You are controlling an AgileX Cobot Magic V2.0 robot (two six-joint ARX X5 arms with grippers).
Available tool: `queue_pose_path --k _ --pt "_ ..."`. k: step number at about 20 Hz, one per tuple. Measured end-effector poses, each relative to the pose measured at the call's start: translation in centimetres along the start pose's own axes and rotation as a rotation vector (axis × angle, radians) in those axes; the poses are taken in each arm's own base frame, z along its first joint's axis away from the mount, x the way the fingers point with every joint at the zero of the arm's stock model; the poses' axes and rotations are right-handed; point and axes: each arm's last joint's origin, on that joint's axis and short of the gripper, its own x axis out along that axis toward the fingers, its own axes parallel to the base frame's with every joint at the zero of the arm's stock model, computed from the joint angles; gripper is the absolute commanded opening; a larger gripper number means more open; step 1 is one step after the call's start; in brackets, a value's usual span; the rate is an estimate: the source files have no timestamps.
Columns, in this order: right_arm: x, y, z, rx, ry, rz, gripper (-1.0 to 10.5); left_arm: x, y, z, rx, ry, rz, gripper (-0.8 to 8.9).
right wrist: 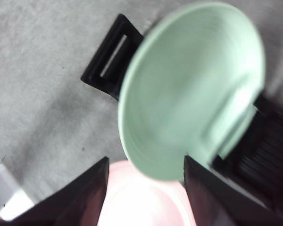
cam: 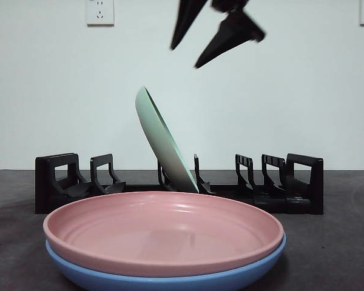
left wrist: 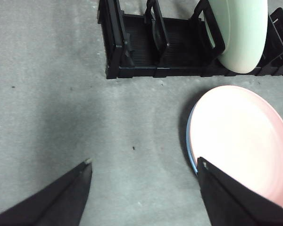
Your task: Place the plate
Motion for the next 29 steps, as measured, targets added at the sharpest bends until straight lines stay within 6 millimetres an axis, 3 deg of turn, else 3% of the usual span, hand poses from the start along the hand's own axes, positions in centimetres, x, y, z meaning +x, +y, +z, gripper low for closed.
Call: queue_pose_path --k 6,15,18,25,29 --pt "4.3 0.8 1.6 -0.032 0.025 0.043 2.5 0.0 0.0 0.1 0.000 -0.009 0.015 3.52" --pt "7.5 0.6 1.8 -0.023 0.041 0.066 2.4 0.0 0.1 0.1 -0.001 -0.015 0.040 3.52" --pt "8.7 0.2 1.6 -0.011 0.069 0.052 0.5 0.0 0.1 0.1 -0.001 -0.015 0.040 3.52" --pt "8.6 0.6 1.5 0.006 0.092 0.053 0.1 0.0 0.1 0.1 -0.001 -0.015 0.041 3.52" --pt "6.4 1.6 2.4 0.006 0.091 0.052 0.1 0.0 0.1 0.1 -0.001 -0.015 0.041 3.52"
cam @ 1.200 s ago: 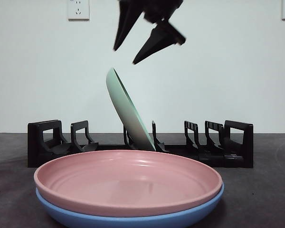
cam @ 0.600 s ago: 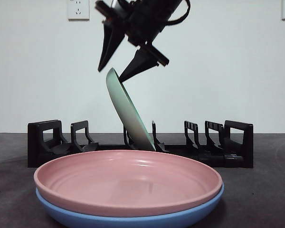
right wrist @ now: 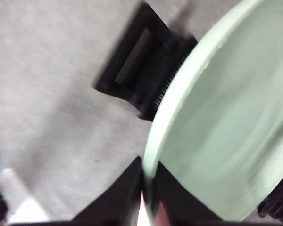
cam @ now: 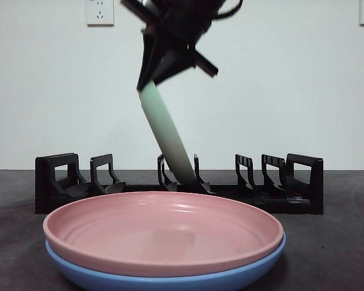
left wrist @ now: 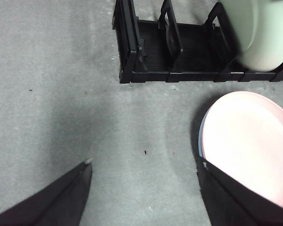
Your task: Place the plate
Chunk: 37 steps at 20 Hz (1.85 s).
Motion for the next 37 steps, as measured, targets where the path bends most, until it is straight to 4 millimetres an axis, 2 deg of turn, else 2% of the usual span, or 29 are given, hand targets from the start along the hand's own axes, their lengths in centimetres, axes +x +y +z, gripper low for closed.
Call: queue_pose_path --k 4,7,12,17,23,27,29,32,37 --pt "-5.3 3.0 0.7 -0.078 -0.075 0.029 0.1 0.0 0.0 0.0 0.000 0.000 0.000 3.52" --pt "-9.1 5.3 0.0 -0.184 -0.138 0.097 0.1 0.0 0.0 0.0 0.000 0.000 0.000 3.52" --pt "-12.1 7.7 -2.0 -0.294 -0.157 0.103 0.1 0.0 0.0 0.0 0.000 0.000 0.000 3.52" --pt "-13.7 8.4 -5.0 -0.386 -0.238 0.122 0.1 0.0 0.0 0.0 0.000 0.000 0.000 3.44" --pt "-14.3 7.2 -10.5 -0.475 -0.459 0.108 0.1 0.0 0.0 0.0 0.000 0.000 0.000 3.44" --pt "-13.6 5.8 -15.3 -0.528 -0.631 0.097 0.1 0.0 0.0 0.1 0.001 -0.009 -0.002 3.44" --pt "-12.6 5.0 -17.9 -0.538 -0.672 0.082 0.1 0.0 0.0 0.2 0.003 -0.021 -0.004 3.44" --pt "-10.6 4.6 -21.4 -0.587 -0.653 0.004 0.1 0.0 -0.1 0.3 0.006 -0.036 -0.007 3.44" --pt "-7.8 6.7 -24.8 -0.861 -0.463 -0.132 0.1 0.0 -0.1 0.4 0.006 -0.037 -0.007 3.44"
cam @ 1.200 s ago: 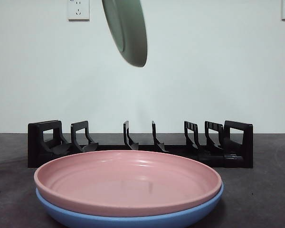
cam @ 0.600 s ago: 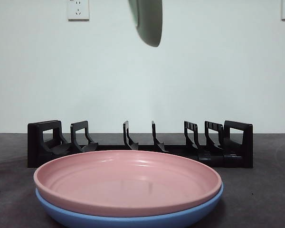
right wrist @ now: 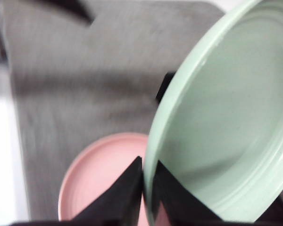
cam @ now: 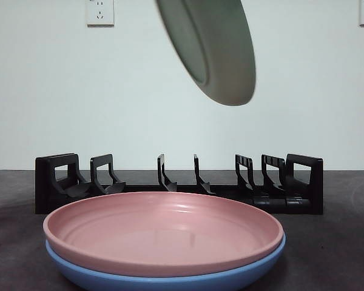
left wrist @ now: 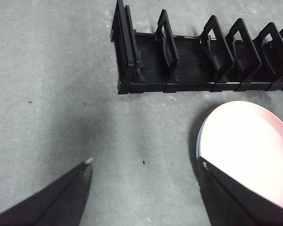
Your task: Place the plate
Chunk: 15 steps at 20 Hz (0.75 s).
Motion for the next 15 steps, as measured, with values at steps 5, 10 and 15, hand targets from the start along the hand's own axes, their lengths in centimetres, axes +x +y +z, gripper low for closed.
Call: queue_pose_path --k 5,10,15 --pt "1.3 3.3 -2.3 -0.363 0.284 0.112 0.1 0.0 0.0 0.0 0.000 0.000 0.000 3.44" --pt "2.8 4.3 -4.5 -0.575 0.521 0.231 0.2 0.0 0.0 0.0 0.000 0.000 0.000 3.44" --pt "4.2 4.9 -5.4 -0.793 0.610 0.304 0.2 0.0 0.0 0.0 0.000 0.000 0.000 3.44"
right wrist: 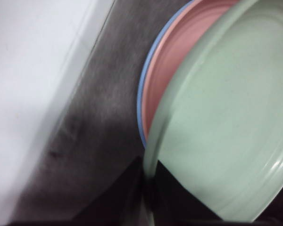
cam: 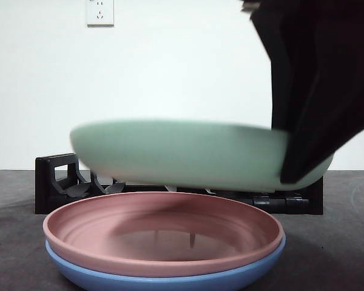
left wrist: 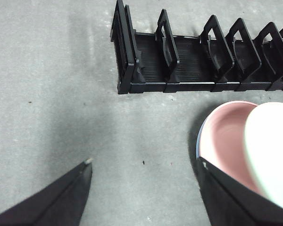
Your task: Place the plate
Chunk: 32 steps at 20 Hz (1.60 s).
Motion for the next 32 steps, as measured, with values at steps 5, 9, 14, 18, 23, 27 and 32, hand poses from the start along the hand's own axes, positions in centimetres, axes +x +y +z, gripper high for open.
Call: queue_pose_path --k 5,9,14,18,23,27,32 --pt "1.6 0.2 0.6 -0.123 0.059 0.042 0.2 0.0 0.0 0.0 0.000 0.000 0.000 3.44" --pt "2.1 0.3 0.7 -0.157 0.068 0.068 0.2 0.0 0.0 0.0 0.000 0.000 0.000 3.44" --pt "2.6 0.1 1.0 -0.162 0.055 0.070 0.2 0.0 0.0 0.0 0.000 -0.001 0.000 3.44" --pt "3.5 -0.5 1.1 -0.138 0.060 0.062 0.2 0.0 0.0 0.0 0.000 -0.001 0.000 3.44" --pt "3.9 -0.7 1.1 -0.128 0.063 0.057 0.5 0.0 0.0 0.0 0.000 -0.001 0.000 3.44" --pt "4.0 -0.7 1.1 -0.124 0.066 0.056 1.4 0.0 0.0 0.0 0.000 -0.001 0.000 3.44" --pt "3.6 -1.0 1.2 -0.072 0.134 -0.013 2.7 0.0 0.0 0.0 0.000 -0.003 -0.001 3.44"
